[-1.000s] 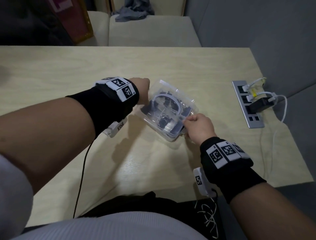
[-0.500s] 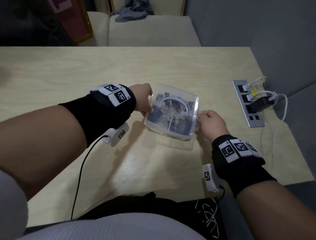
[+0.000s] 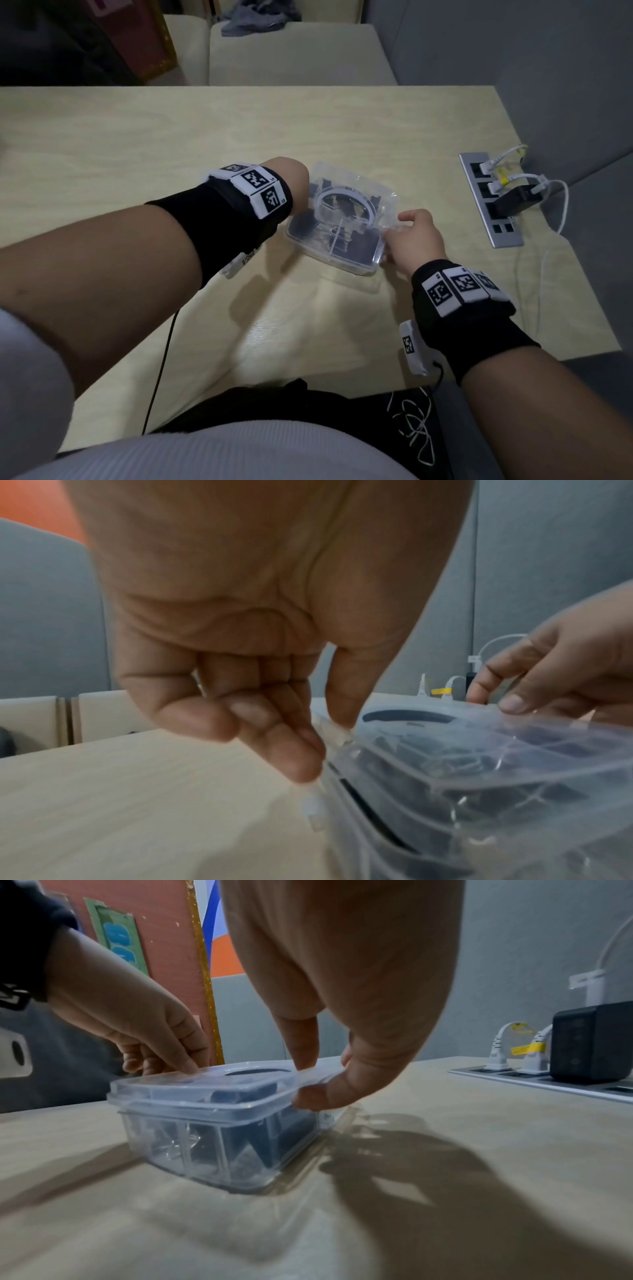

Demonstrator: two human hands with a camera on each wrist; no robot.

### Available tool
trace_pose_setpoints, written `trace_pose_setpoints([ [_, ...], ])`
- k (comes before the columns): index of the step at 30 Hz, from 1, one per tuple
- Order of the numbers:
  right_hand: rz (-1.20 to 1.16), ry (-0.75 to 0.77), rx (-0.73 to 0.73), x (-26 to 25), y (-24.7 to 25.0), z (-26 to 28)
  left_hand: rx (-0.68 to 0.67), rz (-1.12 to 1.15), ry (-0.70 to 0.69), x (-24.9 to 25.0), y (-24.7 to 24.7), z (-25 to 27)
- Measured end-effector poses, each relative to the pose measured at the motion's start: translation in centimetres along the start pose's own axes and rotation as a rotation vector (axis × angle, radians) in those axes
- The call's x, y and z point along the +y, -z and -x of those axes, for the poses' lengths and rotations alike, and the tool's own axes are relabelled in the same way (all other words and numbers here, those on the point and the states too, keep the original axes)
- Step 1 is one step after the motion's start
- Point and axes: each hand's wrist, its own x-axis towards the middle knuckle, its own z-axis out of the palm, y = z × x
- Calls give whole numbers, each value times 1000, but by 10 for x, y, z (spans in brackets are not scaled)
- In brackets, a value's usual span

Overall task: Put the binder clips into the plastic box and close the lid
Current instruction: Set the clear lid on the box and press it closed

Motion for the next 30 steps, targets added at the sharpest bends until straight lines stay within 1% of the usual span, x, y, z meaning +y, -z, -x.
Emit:
trace_pose_setpoints([
  [2, -3, -25, -3, -1, 0, -1, 53, 32, 21, -4, -2, -3],
  [4, 19, -44, -8, -3, 1, -1, 100, 125, 30, -5, -1, -3],
  [6, 47, -49, -21, -6, 2, -2, 107, 204, 73, -4, 4, 2],
  [7, 54, -50, -26, -7, 2, -2, 91, 243, 98, -4, 6, 4],
  [9, 63, -60, -22, -9, 2, -2, -6, 298, 125, -6, 9, 5],
  [11, 95, -54, -9, -11, 1, -2, -90, 335, 123, -8, 8, 3],
  [12, 118, -48, -3, -12, 0, -1, -103, 337, 116, -7, 9, 3],
  [14, 155, -36, 5, -13, 0, -1, -100, 349, 109, -6, 10, 4],
  [17, 184, -34, -2, -15, 1, -1, -134, 411, 106, -11, 11, 4],
  [21, 264, 1, -16, -17, -1, -2, -184, 571, 131, -25, 3, 1],
  [24, 298, 14, -16, -19, -3, -4, -176, 660, 144, -29, 0, 4],
  [26, 293, 13, -13, -20, -2, -5, -180, 662, 134, -29, 0, 4],
  [30, 294, 8, -13, -22, 0, -7, -171, 556, 122, -22, 3, 2],
])
